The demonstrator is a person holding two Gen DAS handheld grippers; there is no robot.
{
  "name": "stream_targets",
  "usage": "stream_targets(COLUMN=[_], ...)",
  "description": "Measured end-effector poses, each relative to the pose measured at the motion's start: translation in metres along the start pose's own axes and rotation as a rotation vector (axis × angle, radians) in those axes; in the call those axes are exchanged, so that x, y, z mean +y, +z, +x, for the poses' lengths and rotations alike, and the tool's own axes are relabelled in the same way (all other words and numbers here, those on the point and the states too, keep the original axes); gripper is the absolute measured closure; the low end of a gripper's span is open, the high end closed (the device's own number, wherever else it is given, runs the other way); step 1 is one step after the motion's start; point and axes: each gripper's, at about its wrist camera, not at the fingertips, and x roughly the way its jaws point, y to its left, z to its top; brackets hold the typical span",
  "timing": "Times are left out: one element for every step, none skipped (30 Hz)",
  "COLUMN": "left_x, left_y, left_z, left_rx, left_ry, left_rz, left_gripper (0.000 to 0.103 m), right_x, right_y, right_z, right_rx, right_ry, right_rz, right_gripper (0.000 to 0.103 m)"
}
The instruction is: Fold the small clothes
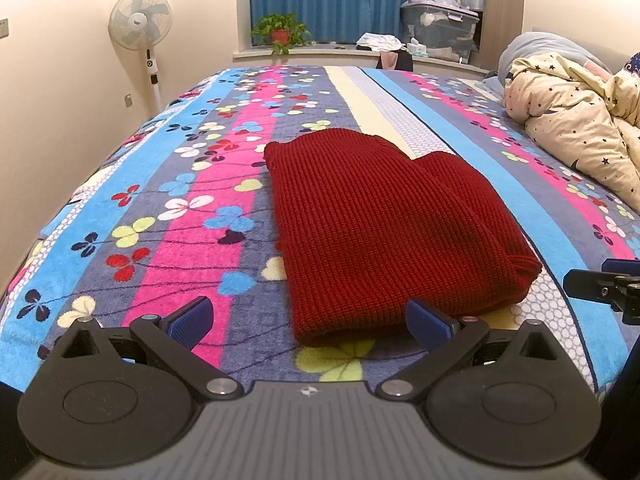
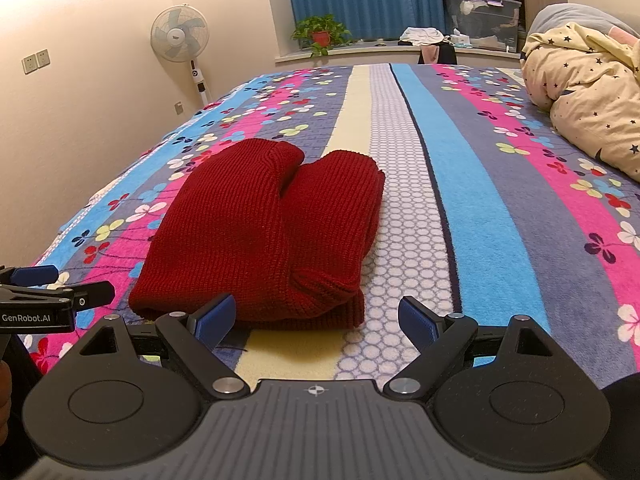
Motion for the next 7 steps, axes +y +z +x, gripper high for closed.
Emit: stream_targets(left_x=[0.0001, 0.0004, 0.0002, 0.0003, 0.0000, 0.0002, 0.0004], left_y=[0.0000, -0.0001, -0.0001, -0.0001, 0.0001, 0.0000, -0.0001], left_z=[0.0000, 0.0000, 0.0000, 0.0000, 0.0001, 0.0001, 0.0001], left_rx=[0.000, 0.000, -0.001, -0.001, 0.000, 0.000, 0.000], left_ry=[0.000, -0.001, -0.001, 0.000, 0.000, -0.001, 0.000], left_rz=[0.000, 0.000, 0.000, 0.001, 0.000, 0.000, 0.000], left_gripper=[0.001, 0.001, 0.001, 0.001, 0.001, 0.001, 0.001], right_x=[0.0000, 0.0000, 0.0004, 0.0003, 0.0005, 0.0005, 0.0005], right_y=[0.0001, 0.0001, 0.0002, 0.0002, 0.0002, 0.0001, 0.0001], right_z=[0.0000, -0.0001, -0.0002, -0.0001, -0.0001, -0.0001, 0.0000], right_rx=[0.000, 0.000, 0.000, 0.000, 0.000, 0.000, 0.000], right_ry=[0.000, 0.000, 0.000, -0.001, -0.001, 0.000, -0.001], right_rz=[0.000, 0.000, 0.001, 0.001, 0.001, 0.001, 0.002], right_gripper=[0.014, 0.014, 0.014, 0.014, 0.014, 0.014, 0.014])
